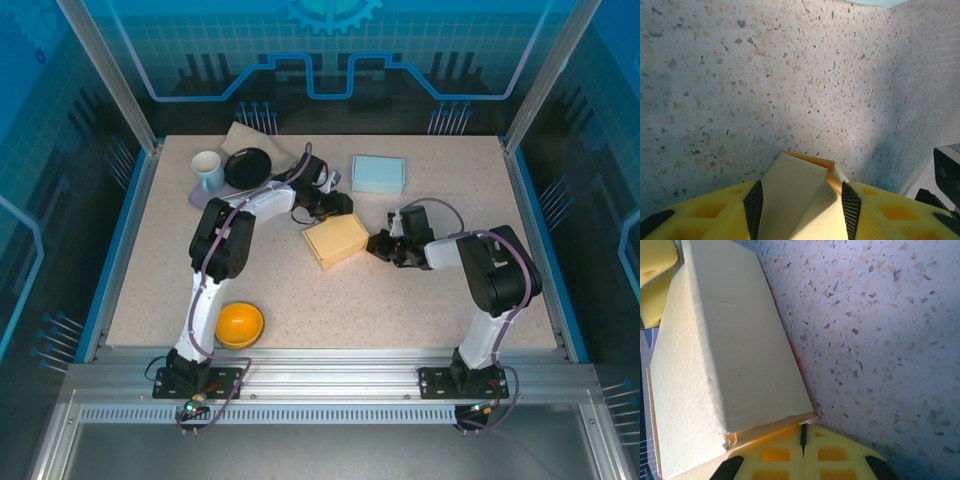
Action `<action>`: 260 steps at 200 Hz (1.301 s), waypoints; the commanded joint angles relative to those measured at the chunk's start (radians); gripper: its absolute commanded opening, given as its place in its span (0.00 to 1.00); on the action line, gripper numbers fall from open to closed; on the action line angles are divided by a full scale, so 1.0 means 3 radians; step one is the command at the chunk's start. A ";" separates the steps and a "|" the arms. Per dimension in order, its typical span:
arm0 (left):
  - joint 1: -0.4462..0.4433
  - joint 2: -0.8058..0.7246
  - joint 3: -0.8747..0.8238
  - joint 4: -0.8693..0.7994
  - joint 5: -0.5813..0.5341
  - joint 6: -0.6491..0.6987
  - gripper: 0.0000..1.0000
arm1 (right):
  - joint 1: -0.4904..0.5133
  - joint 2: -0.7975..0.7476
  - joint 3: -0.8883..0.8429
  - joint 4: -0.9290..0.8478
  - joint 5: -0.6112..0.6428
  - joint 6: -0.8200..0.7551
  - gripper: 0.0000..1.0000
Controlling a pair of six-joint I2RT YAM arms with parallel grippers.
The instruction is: Fold the paper box
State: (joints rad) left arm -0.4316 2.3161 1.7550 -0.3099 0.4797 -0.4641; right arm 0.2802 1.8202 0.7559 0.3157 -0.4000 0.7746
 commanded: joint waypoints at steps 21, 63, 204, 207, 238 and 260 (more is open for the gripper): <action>-0.0502 -0.0067 -0.0274 0.0099 0.0667 -0.0533 0.47 | 0.0031 0.0042 0.0297 0.0672 -0.0098 -0.0013 0.01; -0.0247 -0.0237 -0.0410 -0.0064 0.0277 -0.0745 0.48 | -0.0040 -0.0144 0.0394 -0.0183 0.0149 -0.0253 0.01; 0.0205 -0.1377 -0.1804 0.0259 -0.0089 -0.0922 0.59 | -0.0041 -0.0995 -0.0203 -0.1561 0.0065 -0.0715 0.01; 0.0197 -0.1384 -0.1836 0.0266 -0.0101 -0.0910 0.59 | -0.0015 -0.0991 -0.0233 -0.1511 0.0035 -0.0683 0.01; 0.0139 -0.1383 -0.2024 0.0400 -0.0075 -0.0995 0.59 | 0.0278 -0.0873 -0.0450 -0.0932 -0.0052 -0.0246 0.00; 0.0041 -0.1421 -0.2062 0.0396 -0.0179 -0.1029 0.58 | 0.0468 -0.0754 -0.0489 -0.0658 -0.0016 -0.0032 0.00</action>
State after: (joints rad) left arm -0.3885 1.9121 1.1481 -0.2298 0.4416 -0.7506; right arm 0.3668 1.5562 0.6224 -0.0113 -0.3801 0.6605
